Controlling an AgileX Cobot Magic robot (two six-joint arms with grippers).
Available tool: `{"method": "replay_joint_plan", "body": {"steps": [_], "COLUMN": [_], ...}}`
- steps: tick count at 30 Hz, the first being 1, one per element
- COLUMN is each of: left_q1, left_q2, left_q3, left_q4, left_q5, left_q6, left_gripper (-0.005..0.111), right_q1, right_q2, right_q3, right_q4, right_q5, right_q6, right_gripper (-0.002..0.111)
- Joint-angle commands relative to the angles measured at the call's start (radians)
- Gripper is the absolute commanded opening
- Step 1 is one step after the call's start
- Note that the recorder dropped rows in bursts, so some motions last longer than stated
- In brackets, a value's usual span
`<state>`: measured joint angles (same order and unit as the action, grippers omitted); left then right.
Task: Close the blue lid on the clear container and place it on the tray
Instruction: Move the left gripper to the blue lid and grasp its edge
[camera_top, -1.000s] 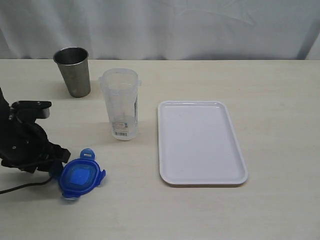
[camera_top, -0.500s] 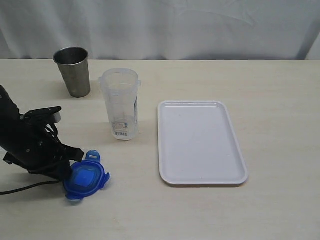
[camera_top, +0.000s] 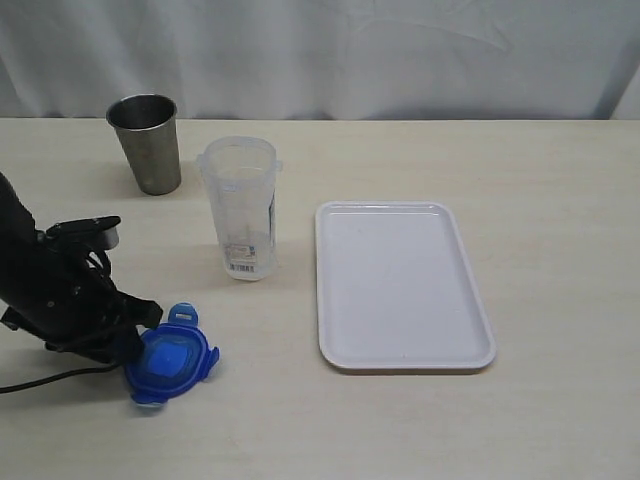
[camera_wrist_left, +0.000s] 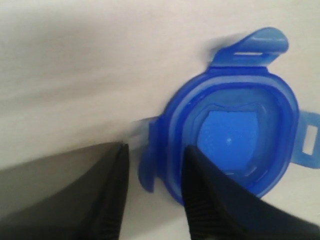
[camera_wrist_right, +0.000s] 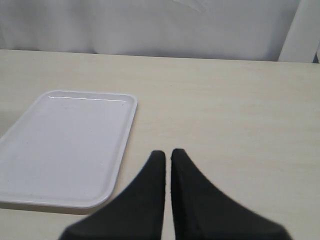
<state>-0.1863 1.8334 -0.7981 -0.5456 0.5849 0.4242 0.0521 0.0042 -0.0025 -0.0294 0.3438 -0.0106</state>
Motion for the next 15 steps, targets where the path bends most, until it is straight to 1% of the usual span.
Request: {"method": "replay_joint_plan", "body": {"steps": [1,7,10,13,15], "left_q1": [0.001,0.001,0.001,0.001,0.001], "left_q2": [-0.057,-0.084,-0.08,-0.08,-0.08], "left_q3": [0.004,0.004,0.006,0.006,0.006], "left_q4": [0.019,0.04,0.074,0.12,0.125], "left_q5": [0.007,0.02,0.031,0.017,0.007], "left_q6": [0.006,0.001,-0.031,-0.074,-0.083], "left_gripper": [0.043,0.043,0.043,0.043,0.043], "right_q1": [-0.005,-0.005,-0.005,-0.005,-0.005], "right_q2": [-0.004,-0.004,-0.004,-0.004,-0.004], "right_q3": [0.003,0.003,0.003,0.003,0.003], "right_q4": [-0.001,-0.001,-0.001,-0.001,-0.001], "right_q5": [-0.002,-0.002,-0.002,-0.002,-0.002], "right_q6": [0.004,0.004,0.004,0.004,0.004], "right_gripper": [0.005,0.005,0.005,0.005,0.005]}}
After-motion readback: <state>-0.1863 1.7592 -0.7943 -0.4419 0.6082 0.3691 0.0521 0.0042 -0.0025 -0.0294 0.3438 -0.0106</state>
